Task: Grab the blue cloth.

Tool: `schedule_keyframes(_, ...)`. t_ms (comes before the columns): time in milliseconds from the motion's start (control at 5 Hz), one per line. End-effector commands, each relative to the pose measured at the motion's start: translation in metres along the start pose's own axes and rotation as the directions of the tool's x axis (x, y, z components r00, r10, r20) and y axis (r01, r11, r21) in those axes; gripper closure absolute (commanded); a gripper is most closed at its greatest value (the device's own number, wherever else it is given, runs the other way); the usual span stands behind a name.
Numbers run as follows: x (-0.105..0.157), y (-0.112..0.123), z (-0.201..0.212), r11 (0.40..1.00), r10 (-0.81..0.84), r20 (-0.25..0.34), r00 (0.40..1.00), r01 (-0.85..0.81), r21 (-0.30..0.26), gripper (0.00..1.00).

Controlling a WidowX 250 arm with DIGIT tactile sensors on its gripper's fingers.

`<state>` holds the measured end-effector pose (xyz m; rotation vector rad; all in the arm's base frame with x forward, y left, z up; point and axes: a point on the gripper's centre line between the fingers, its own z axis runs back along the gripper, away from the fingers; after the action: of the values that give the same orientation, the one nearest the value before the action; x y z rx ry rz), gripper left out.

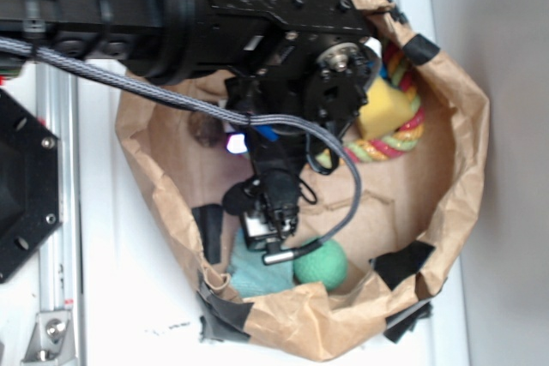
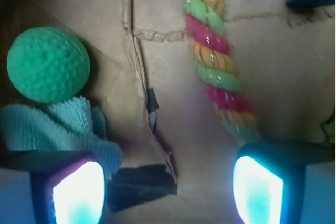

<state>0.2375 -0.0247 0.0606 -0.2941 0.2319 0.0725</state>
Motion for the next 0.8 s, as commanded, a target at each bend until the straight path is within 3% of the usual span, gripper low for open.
schedule_keyframes(0,-0.015,-0.058,-0.013,0.985,-0.174,0.01,0.985,0.174,-0.011,0.0)
schedule_keyframes(200,-0.022,-0.077,-0.024,0.976,-0.216,0.004,0.976,0.216,0.004,0.0)
schedule_keyframes(400,-0.015,-0.075,-0.043,0.978,-0.207,-0.015,0.978,0.208,0.009,0.0)
schedule_keyframes(600,-0.006,-0.071,-0.06,0.973,-0.231,-0.066,0.971,0.229,-0.039,0.0)
